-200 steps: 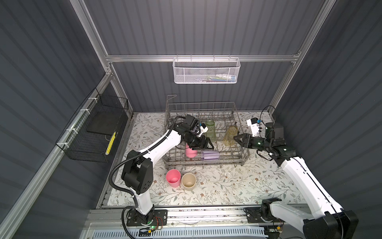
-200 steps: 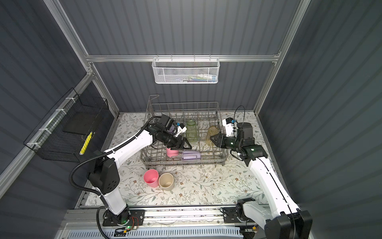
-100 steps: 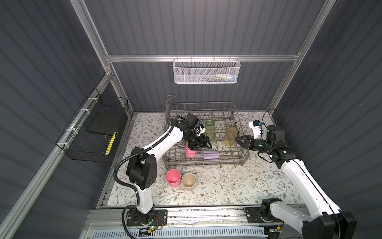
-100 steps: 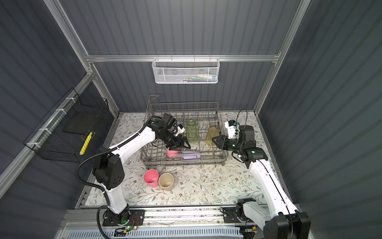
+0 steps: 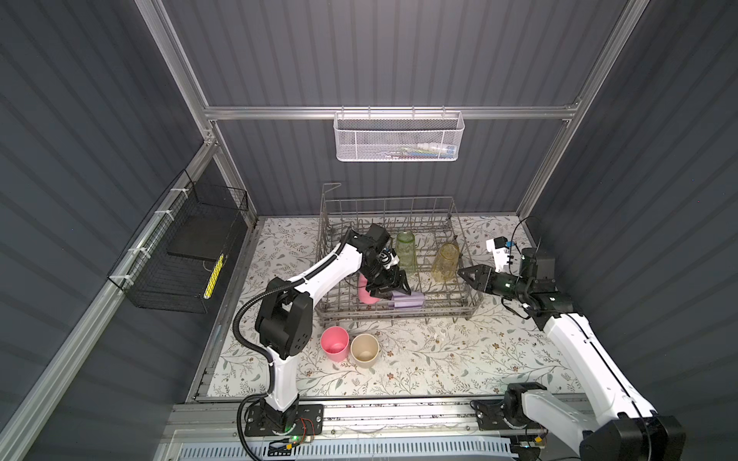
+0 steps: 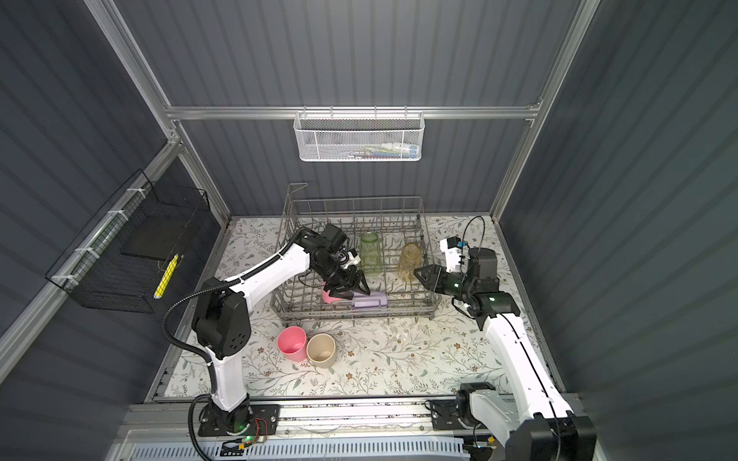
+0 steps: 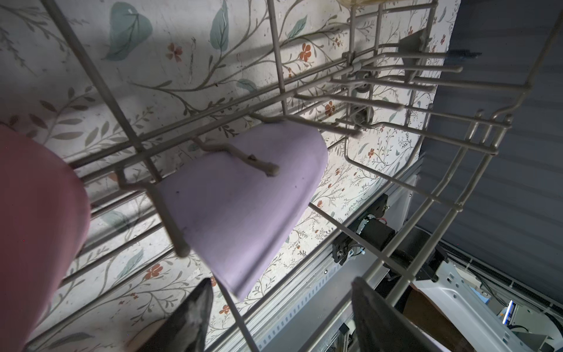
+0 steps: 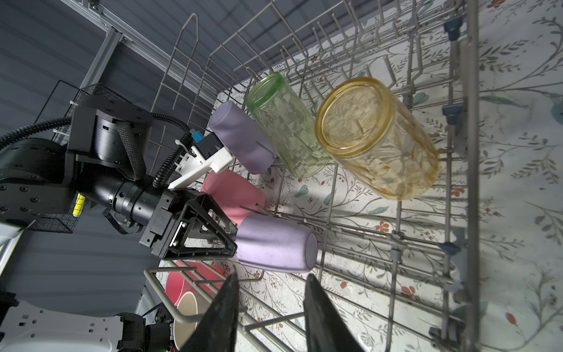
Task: Load cups into a dish rack
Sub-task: Pick up the cup from the dish rack.
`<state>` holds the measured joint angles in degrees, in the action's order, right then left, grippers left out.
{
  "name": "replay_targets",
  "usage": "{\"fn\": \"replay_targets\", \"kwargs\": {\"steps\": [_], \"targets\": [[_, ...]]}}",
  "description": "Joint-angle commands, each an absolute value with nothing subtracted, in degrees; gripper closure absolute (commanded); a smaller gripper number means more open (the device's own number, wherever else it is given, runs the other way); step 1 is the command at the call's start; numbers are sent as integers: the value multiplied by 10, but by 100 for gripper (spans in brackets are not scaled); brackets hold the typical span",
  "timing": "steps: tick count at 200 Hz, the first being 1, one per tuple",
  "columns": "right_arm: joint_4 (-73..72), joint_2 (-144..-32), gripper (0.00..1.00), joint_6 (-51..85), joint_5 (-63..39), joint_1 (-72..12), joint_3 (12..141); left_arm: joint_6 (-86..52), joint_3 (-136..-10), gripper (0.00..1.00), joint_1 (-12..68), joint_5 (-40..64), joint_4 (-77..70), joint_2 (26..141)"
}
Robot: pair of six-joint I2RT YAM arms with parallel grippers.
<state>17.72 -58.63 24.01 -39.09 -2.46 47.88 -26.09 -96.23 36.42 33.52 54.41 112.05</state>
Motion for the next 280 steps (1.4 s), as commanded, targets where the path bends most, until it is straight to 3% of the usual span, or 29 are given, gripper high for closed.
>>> {"fn": "replay_targets", "kwargs": {"steps": [1, 69, 124, 183, 226, 280], "targets": [[163, -577, 62, 243, -407, -19, 469, -282, -966, 30, 374, 331, 544, 1130], [150, -577, 62, 248, -420, -12, 455, -332, -925, 48, 381, 302, 487, 1117], [142, -578, 62, 253, -428, -10, 448, -359, -902, 72, 384, 278, 455, 1101], [139, -579, 61, 260, -435, -10, 448, -371, -909, 85, 384, 271, 446, 1081], [136, -581, 61, 264, -440, -10, 452, -378, -914, 100, 385, 274, 436, 1071], [131, -569, 61, 271, -442, -10, 456, -374, -949, 100, 384, 278, 434, 1057]]}}
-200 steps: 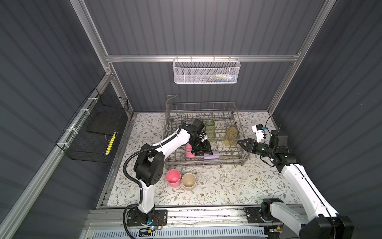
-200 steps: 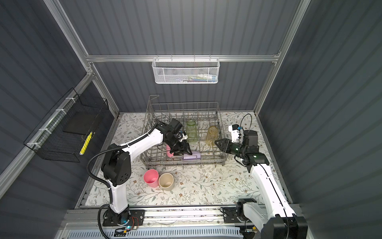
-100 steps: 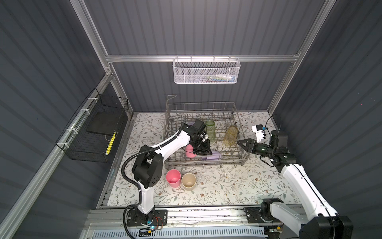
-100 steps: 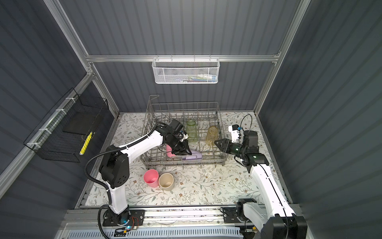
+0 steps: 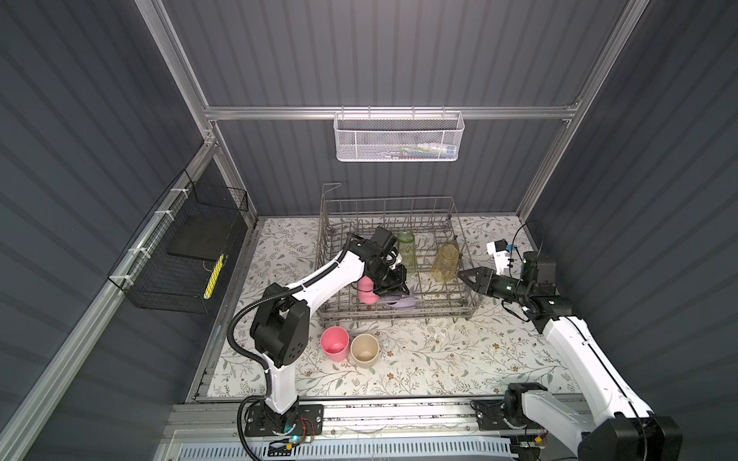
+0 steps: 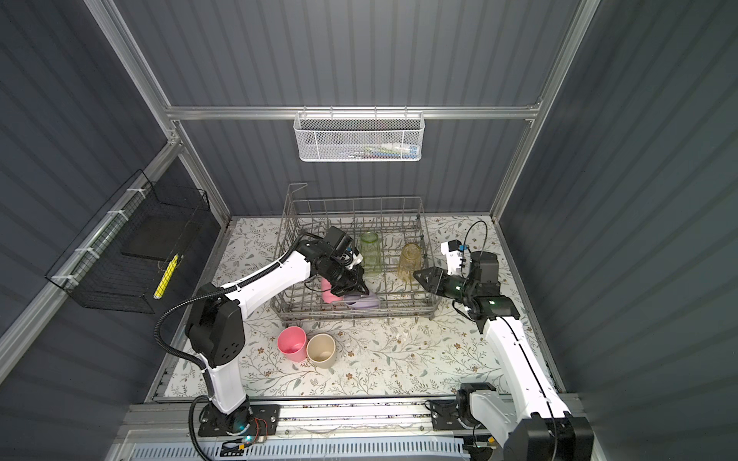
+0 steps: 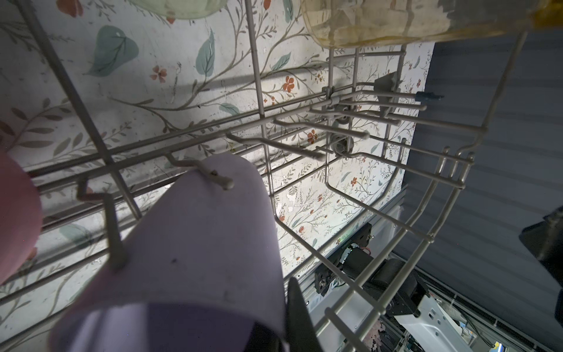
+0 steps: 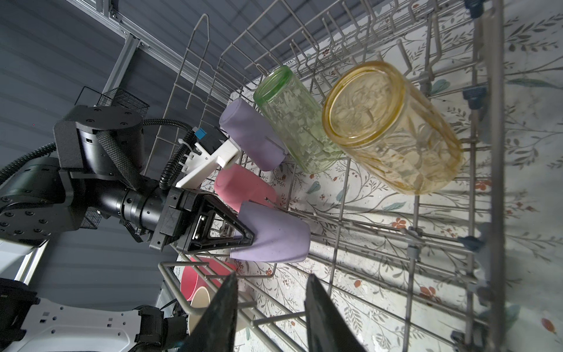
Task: Load cups into a dish rack
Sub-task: Pick up the cup from the dish rack.
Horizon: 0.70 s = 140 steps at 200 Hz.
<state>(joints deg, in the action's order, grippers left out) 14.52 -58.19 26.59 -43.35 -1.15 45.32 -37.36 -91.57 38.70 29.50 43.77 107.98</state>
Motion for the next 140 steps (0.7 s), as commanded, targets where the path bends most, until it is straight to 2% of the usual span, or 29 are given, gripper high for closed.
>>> {"fn": "replay_targets", "kwargs": {"steps": [1, 73, 140], "targets": [[131, -569, 61, 271, -442, -10, 456, -374, -950, 100, 385, 279, 434, 1056], [91, -537, 55, 309, -461, -10, 461, -353, -1018, 100, 384, 297, 367, 1032], [-64, -536, 37, 425, -536, -10, 430, -363, -1030, 100, 379, 363, 194, 984]]}}
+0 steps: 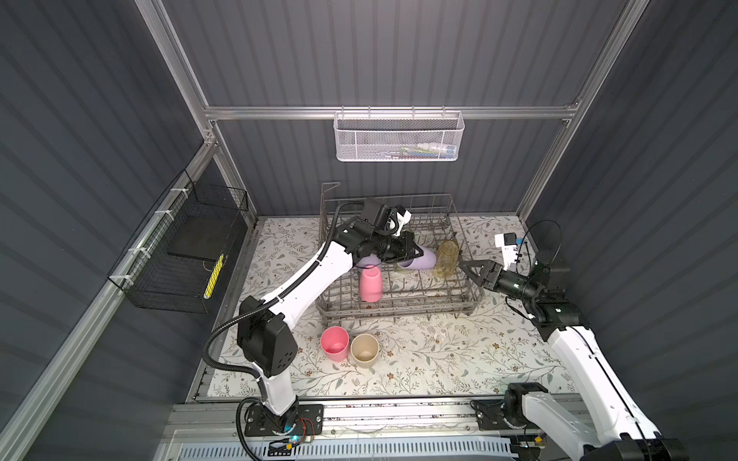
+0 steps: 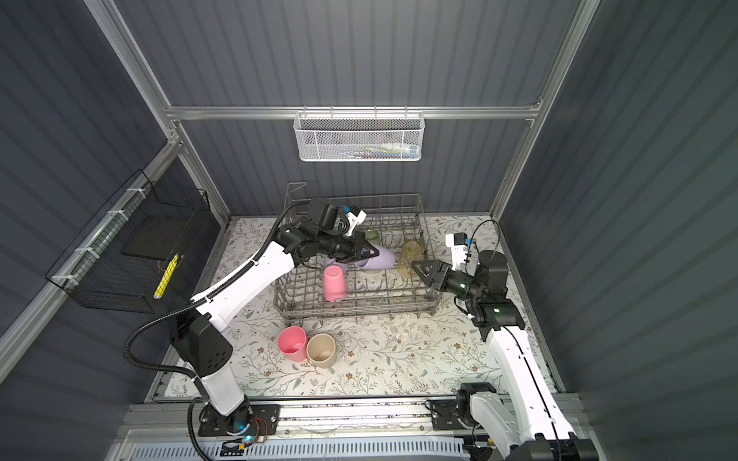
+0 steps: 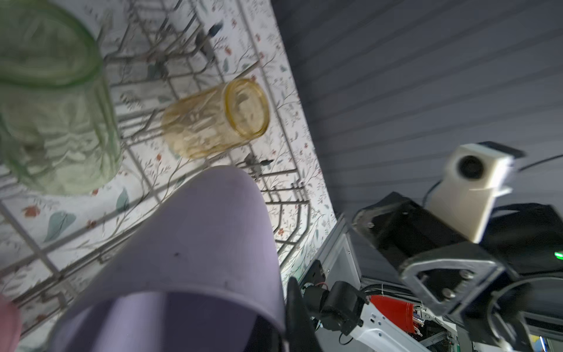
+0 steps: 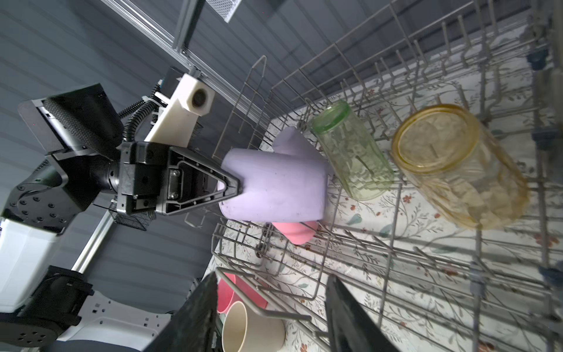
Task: Load cups into a dish rack
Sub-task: Pick up the cup from the dish rack, then place the cup upside down at the dish rack.
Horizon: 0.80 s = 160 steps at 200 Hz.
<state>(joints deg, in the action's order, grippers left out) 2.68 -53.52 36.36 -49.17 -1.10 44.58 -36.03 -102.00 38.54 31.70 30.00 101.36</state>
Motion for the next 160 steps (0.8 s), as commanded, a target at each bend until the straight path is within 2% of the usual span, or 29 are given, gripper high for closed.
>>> {"fn": "replay_targets", "kwargs": {"steps": [1, 48, 123, 160], "targets": [[-66, -536, 36, 427, -537, -10, 430, -365, -1028, 100, 379, 366, 190, 984], [-161, -534, 24, 503, -553, -9, 410, -448, -942, 100, 356, 474, 8, 948], [-633, -654, 15, 810, -611, -3, 367, -483, -845, 100, 348, 566, -135, 914], [-646, -678, 13, 816, -619, -14, 372, -534, -828, 100, 348, 591, -210, 921]]}}
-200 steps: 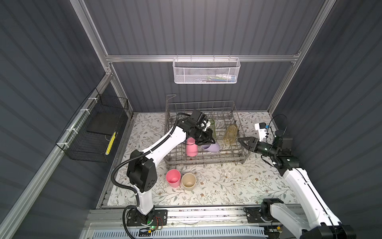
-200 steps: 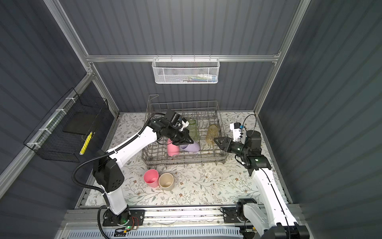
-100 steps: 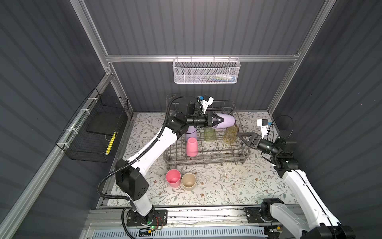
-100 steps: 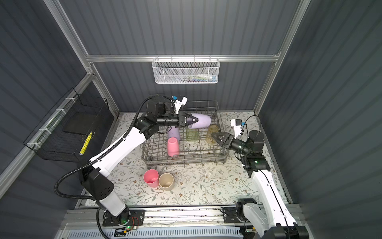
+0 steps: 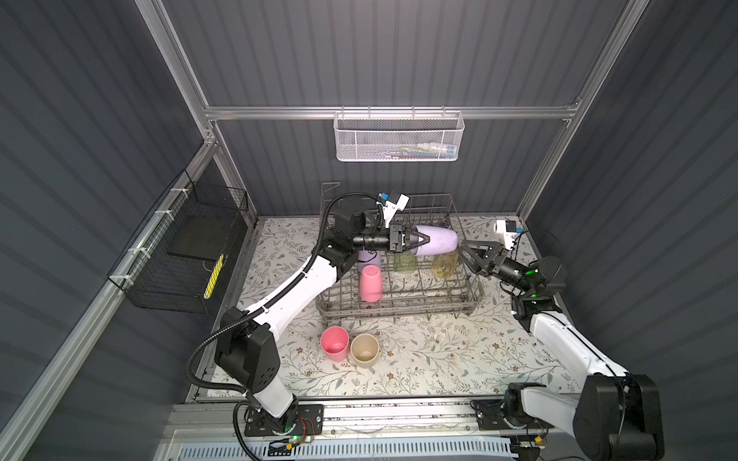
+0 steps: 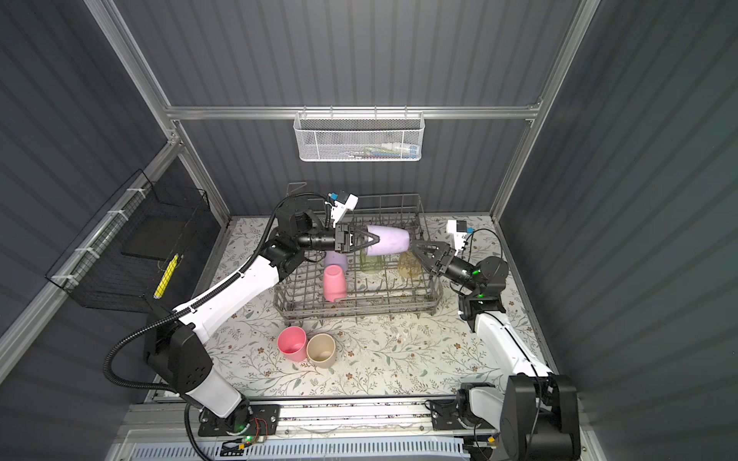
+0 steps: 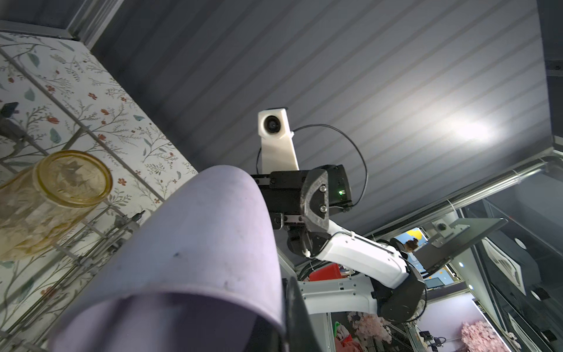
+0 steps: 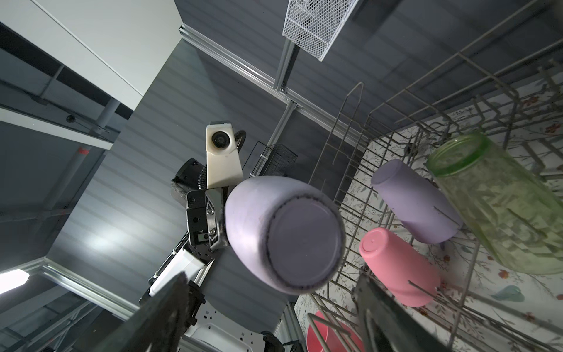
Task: Load cups into a dish rack
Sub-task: Place the cup upside down at the dish rack.
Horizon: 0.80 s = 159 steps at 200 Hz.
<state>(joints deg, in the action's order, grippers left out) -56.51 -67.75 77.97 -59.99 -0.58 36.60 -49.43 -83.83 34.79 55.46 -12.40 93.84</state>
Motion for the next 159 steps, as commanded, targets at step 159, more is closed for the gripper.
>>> {"fn": "replay_targets", "kwargs": {"steps": [159], "targets": [[-574, -691, 7, 755, -614, -57, 412, -621, -815, 100, 356, 621, -318, 970]]}}
